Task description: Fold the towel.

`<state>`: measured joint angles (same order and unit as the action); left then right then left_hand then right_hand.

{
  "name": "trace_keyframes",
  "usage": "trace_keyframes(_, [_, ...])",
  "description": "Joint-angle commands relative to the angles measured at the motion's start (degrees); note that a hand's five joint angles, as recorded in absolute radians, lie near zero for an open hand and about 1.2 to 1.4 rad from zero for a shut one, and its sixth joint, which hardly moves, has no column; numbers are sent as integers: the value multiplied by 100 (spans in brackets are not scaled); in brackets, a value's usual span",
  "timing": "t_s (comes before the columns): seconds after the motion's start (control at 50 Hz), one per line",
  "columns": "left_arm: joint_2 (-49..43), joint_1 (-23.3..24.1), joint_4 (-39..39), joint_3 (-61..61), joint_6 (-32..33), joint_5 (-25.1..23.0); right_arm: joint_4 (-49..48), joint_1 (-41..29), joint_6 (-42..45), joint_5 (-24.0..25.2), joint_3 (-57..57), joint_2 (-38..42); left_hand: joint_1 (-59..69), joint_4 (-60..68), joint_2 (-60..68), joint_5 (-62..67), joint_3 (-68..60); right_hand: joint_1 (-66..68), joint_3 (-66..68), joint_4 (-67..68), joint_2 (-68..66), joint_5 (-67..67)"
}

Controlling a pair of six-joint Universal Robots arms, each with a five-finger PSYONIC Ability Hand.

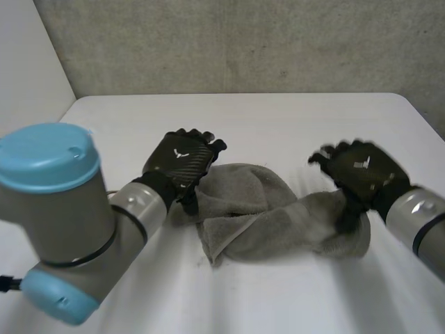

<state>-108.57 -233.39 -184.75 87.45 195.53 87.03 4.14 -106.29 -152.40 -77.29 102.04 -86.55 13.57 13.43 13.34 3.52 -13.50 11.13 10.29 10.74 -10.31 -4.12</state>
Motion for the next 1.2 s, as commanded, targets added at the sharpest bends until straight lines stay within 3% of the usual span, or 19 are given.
trace_keyframes(0.02, [723,65,-44,905,-402,411,533,-94,-879,204,-1271,539,101,116,124,107,-108,-113,-29,-74,31,412])
trace_keyframes(0.1, [793,302,-18,1028,-1216,814,972,-103,-940,424,-1799,1129,118,133,141,124,-125,-113,-29,-74,31,412])
trace_keyframes(0.22, [680,513,18,1046,-2018,1044,1606,-190,-984,487,-2530,2035,118,133,141,124,-125,-113,-29,-74,31,412])
trace_keyframes(0.46, [92,803,-44,941,-2203,1079,1704,-235,-993,451,-2821,2634,101,116,124,107,-108,-54,30,-15,-28,353])
trace_keyframes(0.58, [-261,944,-44,800,-2545,1280,1721,-279,-967,451,-2760,2784,101,116,124,107,-108,551,635,590,-633,-253])
trace_keyframes(0.78, [-446,979,-290,809,-2581,1448,1713,-322,-940,504,-2628,2959,68,83,91,73,-75,1207,1291,1246,-1289,-909])
trace_keyframes(0.9, [-560,997,-387,835,-2581,1483,1713,-428,-940,539,-2584,3118,51,66,74,56,-58,2284,2368,2323,-2366,-1985])
trace_keyframes(0.94, [-595,1014,-413,835,-2590,1527,1678,-472,-949,548,-2531,3126,51,66,74,56,-58,4373,4458,4413,-4456,-4075])
trace_keyframes(0.96, [-639,1041,-448,809,-2599,1579,1677,-472,-949,548,-2531,3126,51,66,74,56,-58,4386,4470,4426,-4469,-4088])
trace_keyframes(0.98, [-639,1041,-448,809,-2599,1580,1660,-472,-975,548,-2514,3118,51,66,74,56,-58,5852,5936,5891,-5934,-5554])
trace_keyframes(1.0, [-683,1058,-500,800,-2608,1632,1660,-472,-975,548,-2513,3118,51,66,74,56,-58,5866,5951,5906,-5949,-5568])
trace_keyframes(1.02, [-727,1058,-562,783,-2608,1685,1634,-472,-1002,548,-2505,3092,34,49,57,40,-41,6876,6961,6916,-6959,-6578])
trace_keyframes(1.2, [-973,1120,-756,572,-2870,1738,1221,-393,-1011,522,-2084,2601,-50,-35,-27,-44,43,6887,6971,6926,-6969,-6588])
